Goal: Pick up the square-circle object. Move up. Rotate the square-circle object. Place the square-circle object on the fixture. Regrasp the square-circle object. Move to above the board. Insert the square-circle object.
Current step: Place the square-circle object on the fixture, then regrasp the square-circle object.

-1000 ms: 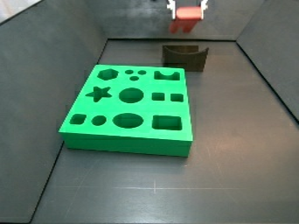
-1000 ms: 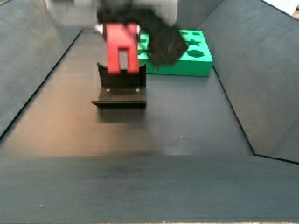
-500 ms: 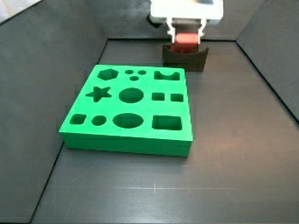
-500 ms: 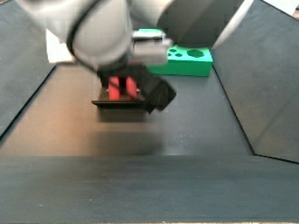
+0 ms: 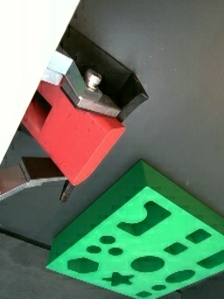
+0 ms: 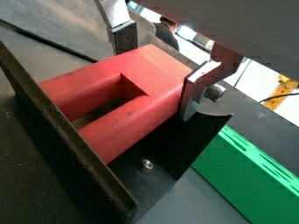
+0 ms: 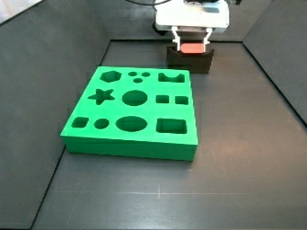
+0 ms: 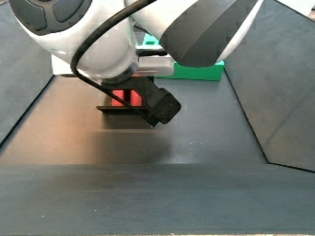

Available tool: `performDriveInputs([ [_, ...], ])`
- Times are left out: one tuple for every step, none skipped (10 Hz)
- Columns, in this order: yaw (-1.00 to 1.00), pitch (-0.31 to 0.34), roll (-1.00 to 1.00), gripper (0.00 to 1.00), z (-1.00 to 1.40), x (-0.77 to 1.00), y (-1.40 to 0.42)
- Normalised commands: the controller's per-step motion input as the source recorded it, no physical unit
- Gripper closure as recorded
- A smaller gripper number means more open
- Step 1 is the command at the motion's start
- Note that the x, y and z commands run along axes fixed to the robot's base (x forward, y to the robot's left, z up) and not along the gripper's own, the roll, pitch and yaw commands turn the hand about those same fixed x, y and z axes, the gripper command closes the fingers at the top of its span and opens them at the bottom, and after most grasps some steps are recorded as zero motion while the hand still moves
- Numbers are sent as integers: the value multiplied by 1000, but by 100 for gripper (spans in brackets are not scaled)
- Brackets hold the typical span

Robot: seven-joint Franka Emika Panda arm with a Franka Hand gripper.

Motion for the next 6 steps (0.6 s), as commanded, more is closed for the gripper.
performDriveInputs([
  [-77, -65, -100, 100, -318, 73, 154],
  [0, 0, 0, 100, -167, 0, -500],
  [0, 0, 0, 0, 0, 0, 0],
  [31, 4, -20, 0, 1000, 0, 0],
  [33, 10, -19, 0, 1000, -10, -1],
  [35, 16, -10, 0, 1000, -22, 2],
])
